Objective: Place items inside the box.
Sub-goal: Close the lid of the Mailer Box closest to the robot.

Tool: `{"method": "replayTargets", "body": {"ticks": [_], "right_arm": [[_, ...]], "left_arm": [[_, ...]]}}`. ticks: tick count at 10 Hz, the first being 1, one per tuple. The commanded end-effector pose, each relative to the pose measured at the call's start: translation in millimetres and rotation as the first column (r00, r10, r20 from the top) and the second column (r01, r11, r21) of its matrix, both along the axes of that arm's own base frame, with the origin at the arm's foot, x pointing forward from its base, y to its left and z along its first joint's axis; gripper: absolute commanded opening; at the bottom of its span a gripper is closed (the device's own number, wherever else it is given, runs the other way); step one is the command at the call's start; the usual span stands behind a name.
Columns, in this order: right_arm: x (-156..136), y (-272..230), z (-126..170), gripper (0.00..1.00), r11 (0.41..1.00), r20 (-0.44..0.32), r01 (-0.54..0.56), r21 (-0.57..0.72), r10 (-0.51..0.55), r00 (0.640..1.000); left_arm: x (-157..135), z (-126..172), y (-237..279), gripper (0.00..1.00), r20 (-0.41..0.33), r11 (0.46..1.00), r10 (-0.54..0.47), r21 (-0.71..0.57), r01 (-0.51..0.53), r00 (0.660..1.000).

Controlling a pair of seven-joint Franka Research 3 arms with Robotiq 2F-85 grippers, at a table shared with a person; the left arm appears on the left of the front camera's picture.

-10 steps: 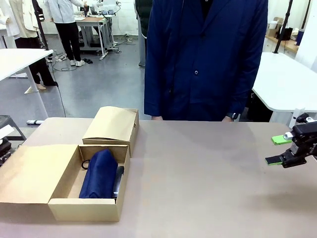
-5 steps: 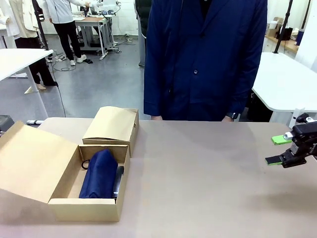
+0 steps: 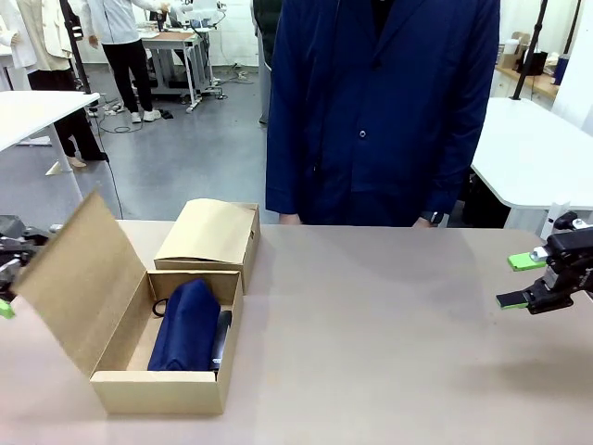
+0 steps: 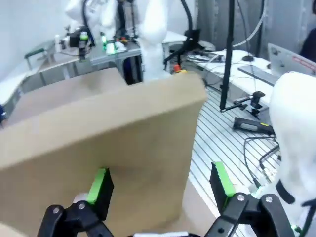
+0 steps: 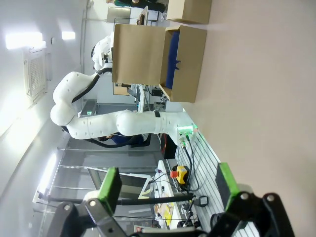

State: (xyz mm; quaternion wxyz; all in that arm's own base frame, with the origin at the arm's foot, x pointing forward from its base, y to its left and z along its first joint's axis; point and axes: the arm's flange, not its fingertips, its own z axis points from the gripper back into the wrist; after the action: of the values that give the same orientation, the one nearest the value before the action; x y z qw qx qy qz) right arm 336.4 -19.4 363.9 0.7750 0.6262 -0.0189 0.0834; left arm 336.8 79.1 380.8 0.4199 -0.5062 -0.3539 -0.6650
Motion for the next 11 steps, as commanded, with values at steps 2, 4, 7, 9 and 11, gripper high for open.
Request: {"method": "replayTargets", "body": {"ticks": [2, 4, 7, 9, 11], "right_arm": [[-1, -1, 2, 1.0, 1.0, -0.004, 0.002, 0.007, -0.002, 1.0], [-1, -1, 2, 1.0, 1.0, -0.004, 0.002, 0.007, -0.002, 1.0], [-1, -1, 2, 1.0, 1.0, -0.004, 0.002, 0.007, -0.002, 1.0], [-1, -1, 2, 1.0, 1.0, -0.004, 0.002, 0.007, -0.002, 1.0], [-1, -1, 2, 1.0, 1.0, -0.004, 0.002, 0.007, -0.002, 1.0]], "left_arm": [[13, 1, -72, 1.0, 0.023, 0.998, -0.009, 0.062, 0.008, 1.0], [23, -16, -119, 1.0, 0.018, 0.995, 0.036, 0.093, -0.037, 0.999], [26, -44, -154, 1.0, 0.063, 0.977, 0.08, 0.195, -0.091, 0.995], [30, -60, -165, 1.0, 0.07, 0.965, 0.122, 0.225, -0.135, 0.99], [36, -75, -173, 1.0, 0.081, 0.955, 0.151, 0.247, -0.167, 0.985]]}}
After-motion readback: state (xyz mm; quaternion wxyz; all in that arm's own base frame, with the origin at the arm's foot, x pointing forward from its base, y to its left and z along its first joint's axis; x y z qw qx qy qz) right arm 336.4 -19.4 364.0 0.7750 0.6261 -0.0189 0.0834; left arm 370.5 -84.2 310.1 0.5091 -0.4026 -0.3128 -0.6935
